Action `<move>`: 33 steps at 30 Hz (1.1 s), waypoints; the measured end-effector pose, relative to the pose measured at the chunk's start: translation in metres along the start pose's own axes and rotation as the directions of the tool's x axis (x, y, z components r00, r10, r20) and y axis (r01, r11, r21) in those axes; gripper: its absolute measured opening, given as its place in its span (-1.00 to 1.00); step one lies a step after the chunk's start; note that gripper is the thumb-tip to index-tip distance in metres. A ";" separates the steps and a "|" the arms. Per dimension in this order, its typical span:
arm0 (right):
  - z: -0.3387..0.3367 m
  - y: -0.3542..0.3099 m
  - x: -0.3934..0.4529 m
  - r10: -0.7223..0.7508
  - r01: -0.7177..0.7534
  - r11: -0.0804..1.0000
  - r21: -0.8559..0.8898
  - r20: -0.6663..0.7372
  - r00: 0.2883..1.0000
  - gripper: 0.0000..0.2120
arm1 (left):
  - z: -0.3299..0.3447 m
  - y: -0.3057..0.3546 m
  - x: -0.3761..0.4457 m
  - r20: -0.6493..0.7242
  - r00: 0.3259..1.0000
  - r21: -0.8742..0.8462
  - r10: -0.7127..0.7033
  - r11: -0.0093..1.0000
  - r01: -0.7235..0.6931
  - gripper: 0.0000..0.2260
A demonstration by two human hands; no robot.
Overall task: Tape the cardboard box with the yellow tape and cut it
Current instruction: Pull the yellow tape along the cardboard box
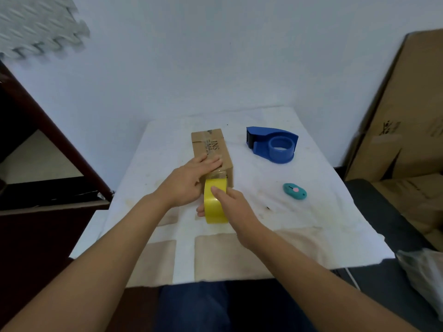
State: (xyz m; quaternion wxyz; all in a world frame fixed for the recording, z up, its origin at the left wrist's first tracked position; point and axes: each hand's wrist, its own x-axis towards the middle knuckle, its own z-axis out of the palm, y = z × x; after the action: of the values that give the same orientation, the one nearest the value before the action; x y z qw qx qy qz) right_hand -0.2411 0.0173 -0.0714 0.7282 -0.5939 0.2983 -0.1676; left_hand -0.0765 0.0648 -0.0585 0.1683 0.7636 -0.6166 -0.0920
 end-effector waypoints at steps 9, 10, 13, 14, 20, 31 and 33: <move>0.002 -0.012 -0.015 -0.009 0.006 0.999 -0.044 -0.068 0.998 -0.72 | 0.001 -0.005 0.001 -0.004 1.000 -0.066 0.005 0.998 -0.005 -0.19; 0.003 -0.012 -0.016 -0.010 0.005 0.998 -0.067 -0.071 0.997 -0.72 | 0.003 -0.006 0.001 -0.007 1.000 -0.076 0.011 0.997 -0.012 -0.19; 0.005 -0.013 -0.019 -0.019 0.009 0.994 -0.113 -0.087 0.996 -0.71 | 0.005 -0.007 0.000 -0.014 1.000 -0.097 0.024 0.995 -0.025 -0.18; 0.005 -0.013 -0.020 -0.013 0.002 0.993 -0.118 -0.091 0.996 -0.70 | 0.005 -0.006 0.001 -0.014 1.000 -0.105 0.022 0.994 -0.023 -0.18; 0.004 -0.010 -0.025 0.083 -0.086 0.996 -0.035 -0.093 0.992 -0.68 | 0.005 -0.003 0.002 -0.015 1.000 -0.141 -0.008 0.990 0.006 -0.25; 0.003 -0.025 -0.028 0.236 -0.236 0.971 -0.036 -0.016 0.972 -0.72 | 0.008 0.000 0.008 -0.076 0.995 -0.196 -0.057 0.980 0.041 -0.59; 0.003 -0.026 -0.027 0.262 -0.261 0.964 -0.039 0.000 0.965 -0.70 | 0.013 0.002 0.011 -0.148 0.978 -0.276 -0.144 0.956 0.099 -0.69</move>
State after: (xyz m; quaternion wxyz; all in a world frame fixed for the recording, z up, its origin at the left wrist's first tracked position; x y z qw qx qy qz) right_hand -0.2571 0.0298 -0.0401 0.7331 -0.5636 0.3755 -0.0629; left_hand -0.0801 0.0519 -0.0689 0.3144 0.7756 -0.5340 -0.1205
